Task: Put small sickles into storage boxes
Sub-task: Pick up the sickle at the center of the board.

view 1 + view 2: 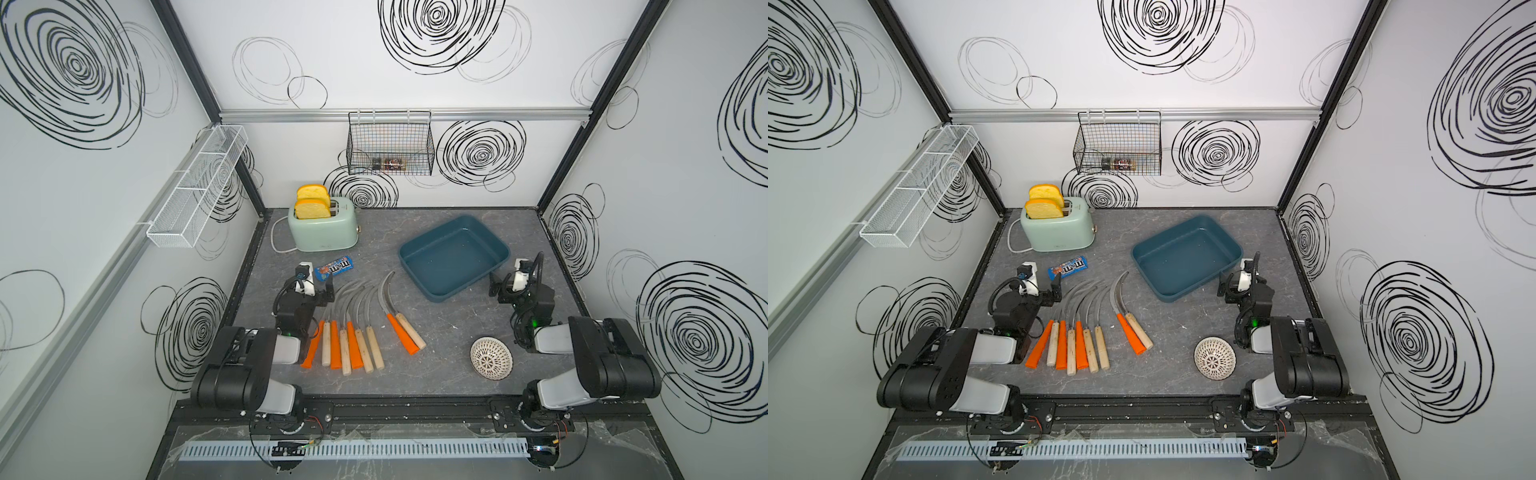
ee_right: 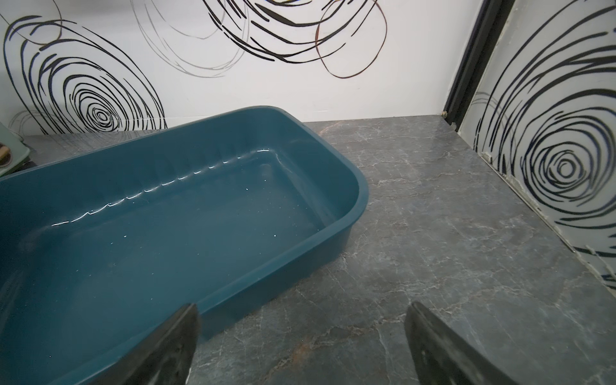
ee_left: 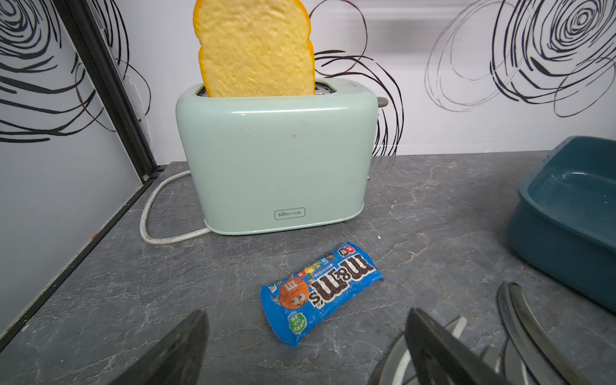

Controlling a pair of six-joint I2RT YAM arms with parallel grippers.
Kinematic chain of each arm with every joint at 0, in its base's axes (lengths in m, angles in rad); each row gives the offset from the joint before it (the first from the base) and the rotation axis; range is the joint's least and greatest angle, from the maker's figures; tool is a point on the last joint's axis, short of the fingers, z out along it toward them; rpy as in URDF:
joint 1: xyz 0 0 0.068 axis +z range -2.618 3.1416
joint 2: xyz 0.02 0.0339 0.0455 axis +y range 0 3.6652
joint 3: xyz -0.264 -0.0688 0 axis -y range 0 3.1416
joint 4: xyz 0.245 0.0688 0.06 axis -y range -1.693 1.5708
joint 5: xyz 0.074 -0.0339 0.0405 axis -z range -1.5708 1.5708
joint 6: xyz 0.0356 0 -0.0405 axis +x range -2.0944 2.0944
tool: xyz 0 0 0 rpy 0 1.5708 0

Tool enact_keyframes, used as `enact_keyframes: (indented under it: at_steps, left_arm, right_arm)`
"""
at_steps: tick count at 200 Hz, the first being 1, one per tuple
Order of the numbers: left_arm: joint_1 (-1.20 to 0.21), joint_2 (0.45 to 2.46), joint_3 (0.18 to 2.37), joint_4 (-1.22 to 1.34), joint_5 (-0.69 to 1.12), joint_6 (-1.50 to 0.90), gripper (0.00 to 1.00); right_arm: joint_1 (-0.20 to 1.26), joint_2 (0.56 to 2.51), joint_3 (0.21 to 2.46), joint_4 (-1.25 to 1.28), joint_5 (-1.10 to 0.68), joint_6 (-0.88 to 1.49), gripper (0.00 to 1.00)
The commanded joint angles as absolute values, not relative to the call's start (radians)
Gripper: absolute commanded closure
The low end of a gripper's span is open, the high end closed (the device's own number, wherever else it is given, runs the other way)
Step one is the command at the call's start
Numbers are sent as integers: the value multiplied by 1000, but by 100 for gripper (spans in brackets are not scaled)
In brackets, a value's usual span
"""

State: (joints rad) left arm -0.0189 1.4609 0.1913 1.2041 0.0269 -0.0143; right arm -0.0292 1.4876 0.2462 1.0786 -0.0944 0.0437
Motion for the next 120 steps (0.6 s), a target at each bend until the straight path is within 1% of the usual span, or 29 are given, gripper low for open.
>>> enact_keyframes:
  at_steps: [1,22,44,68,87,107,120]
  left_arm:
    - [-23,1462,212,1270,21,-8,4]
    - [-23,1457,214,1267,22,-8,4]
    - [-25,1396,250,1141,23,-6,4]
    - [-30,1333,260,1068,26,-7,4]
    - [-32,1313,286,993,8,-5,4]
    - [-31,1280,327,871,-27,-18,4]
    - [-31,1260,343,813,-29,-16,4]
  right_arm:
    - [-31,1483,265,1097,-101,31,2]
    - [-22,1481,273,1080,-43,44,2]
    - [-21,1462,286,1059,17,69,2]
    - [-28,1429,426,767,83,99,2]
    - [-25,1408,481,674,76,110,2]
    - [-2,1356,522,561,121,139,2]
    - [4,1333,562,475,97,159,2]
